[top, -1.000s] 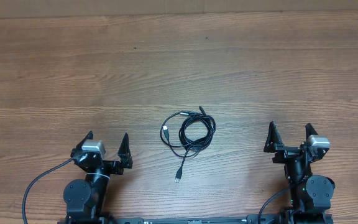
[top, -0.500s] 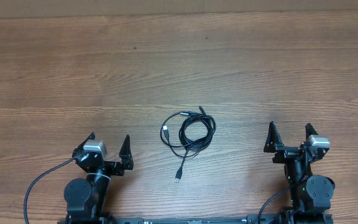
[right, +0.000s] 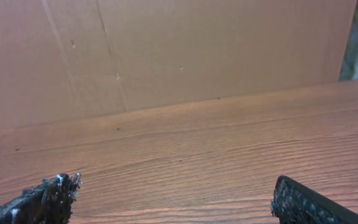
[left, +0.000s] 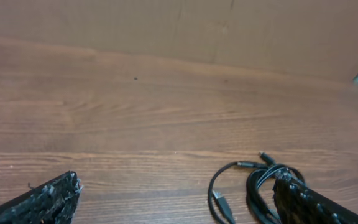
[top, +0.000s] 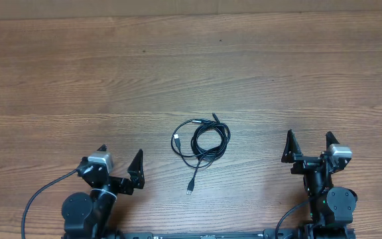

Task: Untangle cables
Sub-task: 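Reach the left gripper to the black cable bundle and grasp it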

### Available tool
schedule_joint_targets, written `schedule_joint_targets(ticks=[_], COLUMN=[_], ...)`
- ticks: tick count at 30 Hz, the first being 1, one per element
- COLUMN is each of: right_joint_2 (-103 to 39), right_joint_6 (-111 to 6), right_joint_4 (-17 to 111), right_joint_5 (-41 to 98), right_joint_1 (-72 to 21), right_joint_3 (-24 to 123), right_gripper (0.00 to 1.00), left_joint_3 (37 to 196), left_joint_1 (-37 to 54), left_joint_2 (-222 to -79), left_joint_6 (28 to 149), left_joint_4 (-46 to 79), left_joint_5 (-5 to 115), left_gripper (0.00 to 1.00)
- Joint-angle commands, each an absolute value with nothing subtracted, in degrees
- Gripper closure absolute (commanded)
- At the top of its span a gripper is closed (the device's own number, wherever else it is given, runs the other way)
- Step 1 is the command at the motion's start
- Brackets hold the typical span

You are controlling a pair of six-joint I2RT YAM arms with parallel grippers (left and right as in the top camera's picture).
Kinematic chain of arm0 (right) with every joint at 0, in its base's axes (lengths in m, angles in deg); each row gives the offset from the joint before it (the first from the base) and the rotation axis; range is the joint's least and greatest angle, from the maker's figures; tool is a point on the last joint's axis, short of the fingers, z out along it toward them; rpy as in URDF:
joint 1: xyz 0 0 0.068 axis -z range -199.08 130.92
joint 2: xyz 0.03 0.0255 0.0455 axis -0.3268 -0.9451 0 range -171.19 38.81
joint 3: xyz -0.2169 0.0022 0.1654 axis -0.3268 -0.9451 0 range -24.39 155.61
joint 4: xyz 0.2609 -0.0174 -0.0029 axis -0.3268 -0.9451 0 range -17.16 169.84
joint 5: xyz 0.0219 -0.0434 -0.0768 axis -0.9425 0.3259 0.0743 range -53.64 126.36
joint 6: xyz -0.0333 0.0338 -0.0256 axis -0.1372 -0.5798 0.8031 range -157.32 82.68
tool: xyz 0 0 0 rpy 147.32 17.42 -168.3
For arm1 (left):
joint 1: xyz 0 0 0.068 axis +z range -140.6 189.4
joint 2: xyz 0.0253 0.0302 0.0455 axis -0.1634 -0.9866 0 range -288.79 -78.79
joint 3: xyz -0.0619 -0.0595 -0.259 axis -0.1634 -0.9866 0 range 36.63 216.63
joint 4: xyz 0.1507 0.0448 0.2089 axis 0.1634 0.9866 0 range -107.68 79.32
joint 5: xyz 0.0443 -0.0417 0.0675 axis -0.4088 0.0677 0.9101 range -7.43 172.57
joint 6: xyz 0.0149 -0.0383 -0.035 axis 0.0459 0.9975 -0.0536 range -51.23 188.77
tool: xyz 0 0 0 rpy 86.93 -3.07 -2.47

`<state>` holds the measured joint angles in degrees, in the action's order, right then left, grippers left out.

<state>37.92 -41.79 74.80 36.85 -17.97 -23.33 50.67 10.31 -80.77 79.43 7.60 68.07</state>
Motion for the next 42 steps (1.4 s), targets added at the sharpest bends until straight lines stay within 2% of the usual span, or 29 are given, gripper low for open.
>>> schedule_joint_targets(ticks=[1, 9, 14, 17, 31, 37, 42], right_joint_2=[37.99, 37.99, 37.99, 37.99, 37.99, 37.99, 37.99], right_joint_6=[-42.01, -42.01, -42.01, -42.01, -42.01, -42.01, -42.01], right_joint_4=[75.18, 75.18, 75.18, 75.18, 75.18, 75.18, 75.18], right_joint_5=[37.70, 37.70, 37.70, 37.70, 37.70, 37.70, 37.70], right_joint_1=[-17.71, -17.71, -17.71, -17.71, -17.71, -17.71, -17.71], right_joint_3=[-23.94, -23.94, -23.94, -23.94, -23.94, -23.94, -23.94], right_gripper=[0.00, 0.00, 0.00, 0.00, 0.00, 0.00, 0.00], left_joint_3=[56.84, 70.82, 75.02, 74.98, 74.98, 75.17, 77.93], left_joint_1=[10.88, 10.88, 10.88, 10.88, 9.92, 5.67, -2.48], left_joint_2=[-84.92, -102.52, -111.78, -115.63, -127.83, -127.96, -128.02], left_joint_6=[80.46, 80.57, 80.57, 80.61, 84.33, 91.01, 97.50], left_joint_4=[9.69, 18.31, 18.06, 18.41, 18.50, 18.37, 18.33], left_joint_5=[65.82, 56.95, 42.57, 38.96, 37.30, 43.92, 53.34], left_gripper=[0.00, 0.00, 0.01, 0.00, 0.00, 0.00, 0.07])
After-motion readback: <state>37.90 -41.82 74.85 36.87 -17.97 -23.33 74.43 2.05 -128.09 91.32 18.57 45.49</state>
